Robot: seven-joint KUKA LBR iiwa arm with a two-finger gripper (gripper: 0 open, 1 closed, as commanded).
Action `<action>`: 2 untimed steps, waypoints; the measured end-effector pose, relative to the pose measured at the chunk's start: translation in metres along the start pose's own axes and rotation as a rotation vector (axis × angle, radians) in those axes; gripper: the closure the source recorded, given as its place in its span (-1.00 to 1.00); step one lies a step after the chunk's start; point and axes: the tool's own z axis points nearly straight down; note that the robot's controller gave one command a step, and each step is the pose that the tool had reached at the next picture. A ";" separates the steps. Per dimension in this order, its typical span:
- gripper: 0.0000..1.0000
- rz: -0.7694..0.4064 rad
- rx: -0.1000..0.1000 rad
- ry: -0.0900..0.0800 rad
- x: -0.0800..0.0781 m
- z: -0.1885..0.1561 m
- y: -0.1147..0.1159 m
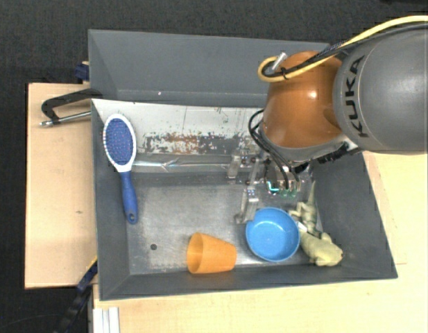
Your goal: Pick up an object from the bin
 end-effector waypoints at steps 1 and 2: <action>-1.00 -0.156 0.001 0.000 0.057 0.068 -0.010; -1.00 -0.306 0.000 -0.005 0.055 0.100 0.047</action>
Offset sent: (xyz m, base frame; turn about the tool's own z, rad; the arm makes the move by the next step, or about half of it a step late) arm -0.0558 -0.0110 -0.0666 -0.1561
